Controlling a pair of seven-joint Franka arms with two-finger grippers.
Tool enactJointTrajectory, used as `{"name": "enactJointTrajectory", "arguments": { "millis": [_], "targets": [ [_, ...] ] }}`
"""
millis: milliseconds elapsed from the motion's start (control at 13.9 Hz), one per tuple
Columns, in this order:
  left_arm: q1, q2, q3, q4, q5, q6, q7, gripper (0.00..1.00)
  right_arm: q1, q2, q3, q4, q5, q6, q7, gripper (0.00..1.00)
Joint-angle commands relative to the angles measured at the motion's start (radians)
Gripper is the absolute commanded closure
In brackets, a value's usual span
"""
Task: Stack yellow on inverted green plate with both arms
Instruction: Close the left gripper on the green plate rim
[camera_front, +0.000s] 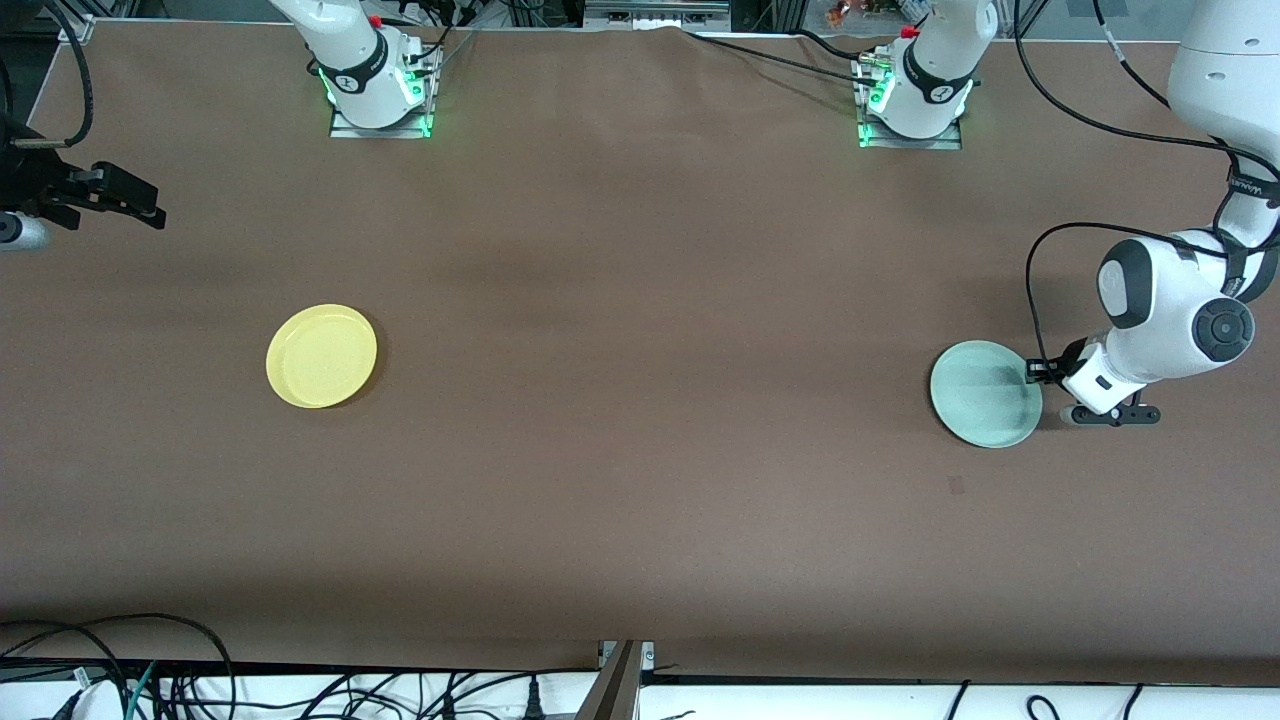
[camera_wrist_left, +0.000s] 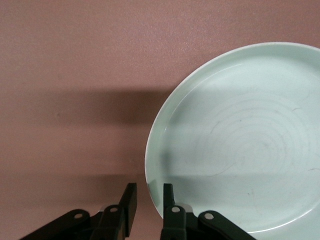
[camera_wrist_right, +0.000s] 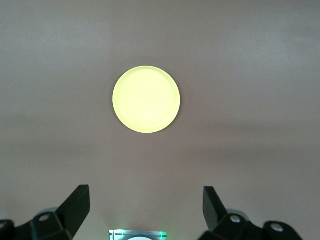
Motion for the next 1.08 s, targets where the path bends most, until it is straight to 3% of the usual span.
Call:
{"name": "enactJointTrajectory", "arguments": {
  "millis": [0,573,860,1004],
  "targets": [
    [-0.001,0.031,-0.004,0.038,0.024,-0.015,-0.025,0.73,-0.004,0.004,0.009,0.014,-0.017,-0.005,0.012,0.00],
    [0.000,0.028,-0.005,0.038,0.024,-0.017,-0.022,0.79,-0.004,0.003,0.009,0.014,-0.017,-0.009,0.012,0.00],
    [0.000,0.028,-0.005,0.038,0.024,-0.017,-0.019,0.86,-0.004,0.003,0.009,0.014,-0.017,-0.008,0.012,0.00],
    [0.000,0.028,-0.005,0.038,0.024,-0.017,-0.014,0.96,-0.004,0.004,0.010,0.014,-0.017,-0.005,0.012,0.00]
  ]
}}
